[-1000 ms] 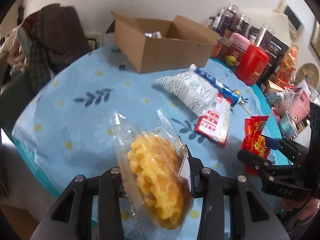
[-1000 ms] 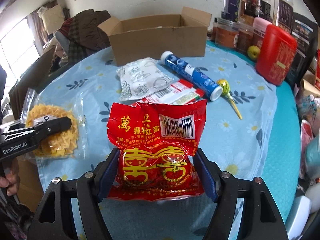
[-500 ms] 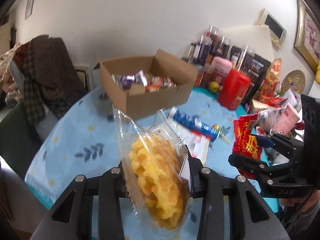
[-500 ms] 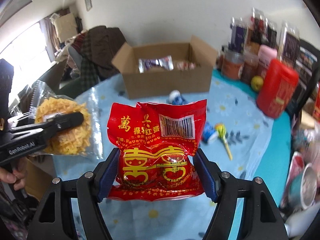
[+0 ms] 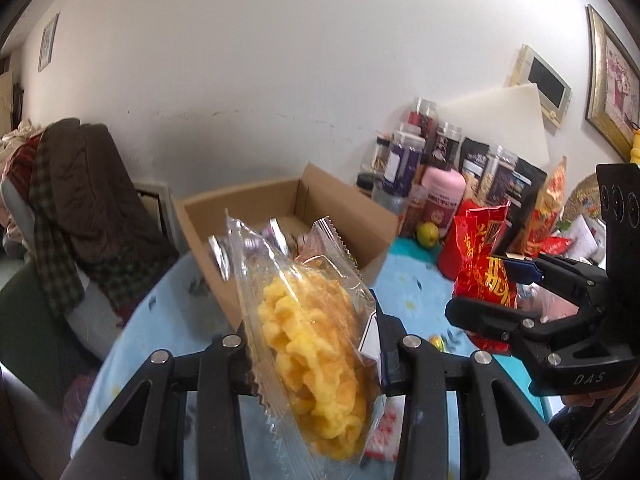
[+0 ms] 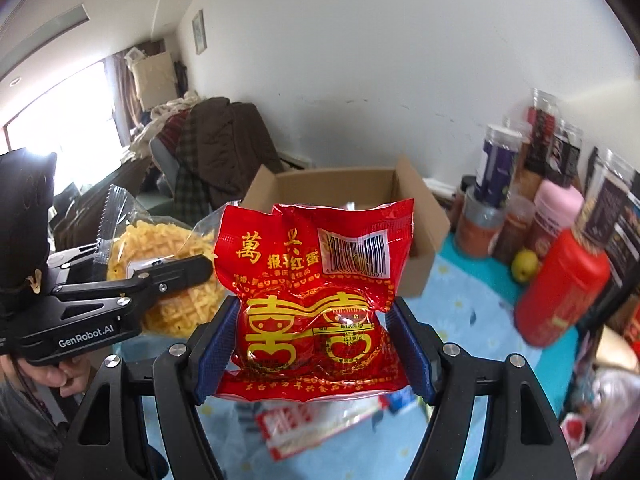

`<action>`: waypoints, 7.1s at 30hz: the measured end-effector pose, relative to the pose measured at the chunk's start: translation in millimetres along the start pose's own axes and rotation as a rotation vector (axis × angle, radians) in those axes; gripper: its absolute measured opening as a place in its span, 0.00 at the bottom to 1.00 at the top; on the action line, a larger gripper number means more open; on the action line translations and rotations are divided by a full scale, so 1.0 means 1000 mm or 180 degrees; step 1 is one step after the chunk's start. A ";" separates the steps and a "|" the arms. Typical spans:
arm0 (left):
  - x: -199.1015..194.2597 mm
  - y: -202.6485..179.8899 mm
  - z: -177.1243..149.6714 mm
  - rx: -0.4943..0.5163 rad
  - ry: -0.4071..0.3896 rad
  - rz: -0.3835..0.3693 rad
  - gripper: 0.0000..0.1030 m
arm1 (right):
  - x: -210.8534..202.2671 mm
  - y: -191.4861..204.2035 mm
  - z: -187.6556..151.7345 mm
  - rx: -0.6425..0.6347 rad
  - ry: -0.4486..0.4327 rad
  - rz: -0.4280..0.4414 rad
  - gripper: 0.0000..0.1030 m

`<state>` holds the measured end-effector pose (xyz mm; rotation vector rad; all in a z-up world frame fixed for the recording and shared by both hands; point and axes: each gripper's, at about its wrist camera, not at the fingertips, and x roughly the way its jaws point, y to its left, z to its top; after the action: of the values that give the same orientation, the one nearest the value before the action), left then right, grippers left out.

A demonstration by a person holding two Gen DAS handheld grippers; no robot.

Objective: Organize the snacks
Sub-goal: 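Lift the waffle bag and red egg pack up over the cardboard box, then open both tools to drop the waffle bag and egg pack into the box, then withdraw both open tools from the box toward the remaining snacks, then grasp the white printed pastry bag with the left tool while the right tool grasps the yellow lollipop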

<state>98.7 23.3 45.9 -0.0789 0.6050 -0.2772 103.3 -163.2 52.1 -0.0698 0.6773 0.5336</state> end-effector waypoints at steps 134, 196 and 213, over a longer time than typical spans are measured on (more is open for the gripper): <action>-0.037 -0.054 -0.013 0.0144 0.0184 0.0021 0.66 | -0.063 -0.002 -0.043 0.0166 -0.0251 -0.0825 0.77; 0.139 -0.018 -0.109 -0.0408 0.1321 0.0526 0.80 | 0.078 -0.089 -0.129 0.0490 0.0885 -0.0544 0.21; 0.095 -0.016 -0.127 -0.0289 0.1328 0.0131 0.54 | 0.044 -0.063 -0.147 0.0668 0.0881 -0.0445 0.09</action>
<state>97.2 -17.8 -107.9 -0.0969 1.0328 -0.2270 77.9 -231.8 -97.1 0.0066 0.9877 0.3182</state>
